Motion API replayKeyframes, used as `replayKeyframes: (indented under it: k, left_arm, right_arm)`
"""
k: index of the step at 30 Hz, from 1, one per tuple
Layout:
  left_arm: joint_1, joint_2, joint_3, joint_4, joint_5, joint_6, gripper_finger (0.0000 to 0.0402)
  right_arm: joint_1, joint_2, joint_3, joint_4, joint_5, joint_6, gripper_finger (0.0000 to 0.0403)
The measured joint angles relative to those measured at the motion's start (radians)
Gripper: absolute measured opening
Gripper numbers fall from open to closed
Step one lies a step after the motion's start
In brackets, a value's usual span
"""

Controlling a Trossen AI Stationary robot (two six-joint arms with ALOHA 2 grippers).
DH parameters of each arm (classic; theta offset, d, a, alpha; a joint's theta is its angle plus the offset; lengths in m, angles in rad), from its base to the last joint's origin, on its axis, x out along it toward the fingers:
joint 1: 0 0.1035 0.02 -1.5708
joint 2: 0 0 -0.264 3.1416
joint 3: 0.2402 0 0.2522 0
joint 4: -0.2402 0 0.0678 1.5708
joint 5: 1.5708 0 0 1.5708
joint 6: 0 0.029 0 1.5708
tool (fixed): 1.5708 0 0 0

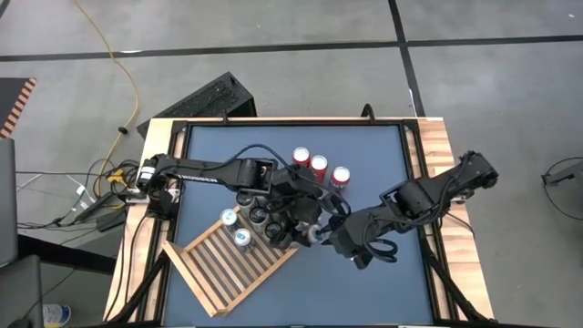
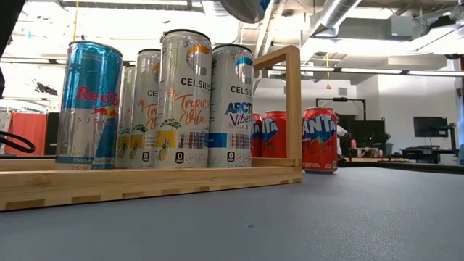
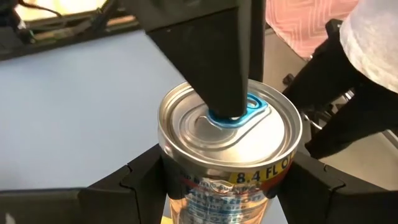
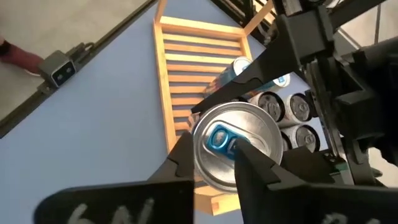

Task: Place canned beverage on shelf
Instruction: Put the blue soda can on the shelf aligned with the other blue soda cans

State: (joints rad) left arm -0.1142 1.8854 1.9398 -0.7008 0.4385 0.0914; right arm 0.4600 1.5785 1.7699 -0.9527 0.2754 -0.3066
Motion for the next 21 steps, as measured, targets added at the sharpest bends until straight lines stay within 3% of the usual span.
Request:
replayKeyframes:
  k: [12,16,21]
  left_arm:
    - [-0.001,0.000,0.003,0.010,-0.004,-0.004,0.0226]
    - [-0.001,0.000,0.003,0.003,-0.005,-0.005,0.0226]
    - [0.000,0.000,0.003,-0.021,-0.017,-0.018,0.0226]
  right_arm:
    - [0.009,-0.038,0.000,0.015,0.002,0.035,0.0295]
    - [0.008,-0.034,0.000,0.018,-0.034,0.018,0.0326]
    - [-0.009,-0.013,-0.001,0.018,-0.041,-0.009,0.0328]
